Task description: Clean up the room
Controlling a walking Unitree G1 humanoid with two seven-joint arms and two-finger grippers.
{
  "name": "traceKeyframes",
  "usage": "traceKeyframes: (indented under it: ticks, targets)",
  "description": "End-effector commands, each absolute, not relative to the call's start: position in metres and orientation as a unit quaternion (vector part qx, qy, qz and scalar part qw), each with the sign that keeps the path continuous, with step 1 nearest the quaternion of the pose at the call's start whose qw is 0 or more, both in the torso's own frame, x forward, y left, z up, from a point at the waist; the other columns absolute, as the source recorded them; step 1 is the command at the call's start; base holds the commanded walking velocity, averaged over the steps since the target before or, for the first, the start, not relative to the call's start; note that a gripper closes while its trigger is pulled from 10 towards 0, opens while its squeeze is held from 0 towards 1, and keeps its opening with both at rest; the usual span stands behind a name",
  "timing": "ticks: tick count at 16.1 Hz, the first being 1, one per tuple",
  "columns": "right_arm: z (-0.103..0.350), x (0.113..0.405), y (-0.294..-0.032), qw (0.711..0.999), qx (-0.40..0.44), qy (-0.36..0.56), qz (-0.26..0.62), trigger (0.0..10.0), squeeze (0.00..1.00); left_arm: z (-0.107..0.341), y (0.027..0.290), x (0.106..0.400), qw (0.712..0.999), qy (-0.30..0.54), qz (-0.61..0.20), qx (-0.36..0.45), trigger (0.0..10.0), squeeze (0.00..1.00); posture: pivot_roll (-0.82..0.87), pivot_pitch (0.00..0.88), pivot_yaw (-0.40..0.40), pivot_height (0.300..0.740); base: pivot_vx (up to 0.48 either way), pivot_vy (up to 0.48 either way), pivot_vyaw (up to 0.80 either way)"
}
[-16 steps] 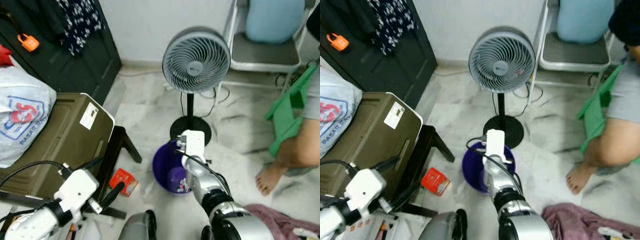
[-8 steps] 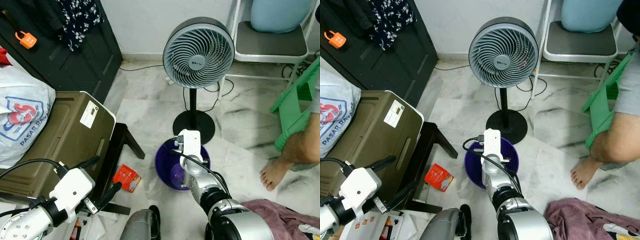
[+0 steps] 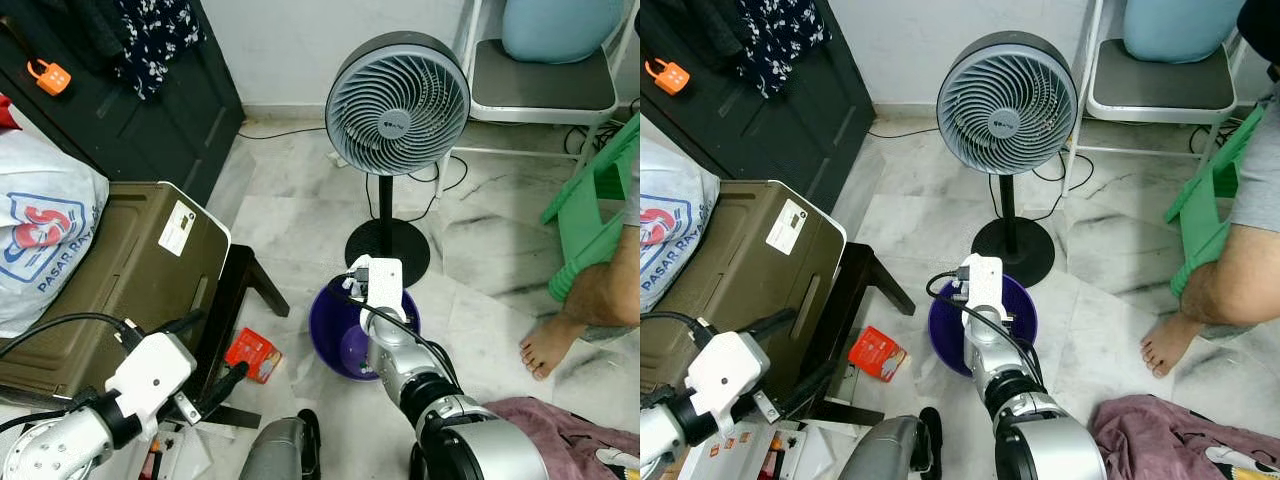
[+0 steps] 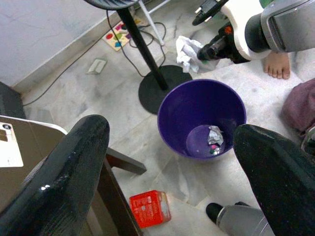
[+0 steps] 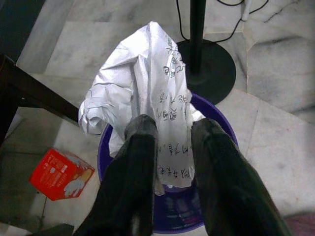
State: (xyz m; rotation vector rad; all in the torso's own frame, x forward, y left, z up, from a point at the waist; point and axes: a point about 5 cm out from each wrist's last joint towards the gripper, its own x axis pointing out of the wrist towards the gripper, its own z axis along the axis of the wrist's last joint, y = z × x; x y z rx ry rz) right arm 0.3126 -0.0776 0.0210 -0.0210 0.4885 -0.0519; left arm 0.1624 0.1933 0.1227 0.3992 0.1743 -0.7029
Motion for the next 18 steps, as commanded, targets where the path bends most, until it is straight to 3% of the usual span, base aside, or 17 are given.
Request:
traceKeyframes:
  ticks: [1,12,15,18]
  targets:
    - [0.030,0.315,-0.052,0.972,0.005,0.235,0.000,10.0,1.00,0.118,0.197,0.162,0.915,0.101,-0.336,0.198,10.0,0.00,0.34,0.213,0.189,0.740,0.000,0.000,0.00]
    - [0.042,0.325,-0.055,0.977,0.016,0.210,0.012,10.0,1.00,0.092,0.192,0.171,0.920,0.091,-0.330,0.190,10.0,0.00,0.30,0.179,0.169,0.740,0.000,0.000,0.00]
    - [0.051,0.332,-0.064,0.984,-0.022,0.174,0.025,10.0,1.00,0.085,0.181,0.187,0.926,0.064,-0.324,0.180,10.0,0.00,0.25,0.138,0.138,0.740,0.000,0.000,0.00]
    - [0.056,0.334,-0.084,0.988,-0.031,0.152,0.019,10.0,1.00,0.110,0.159,0.218,0.941,-0.006,-0.304,0.150,10.0,0.00,0.17,0.065,0.102,0.740,0.000,0.000,0.00]
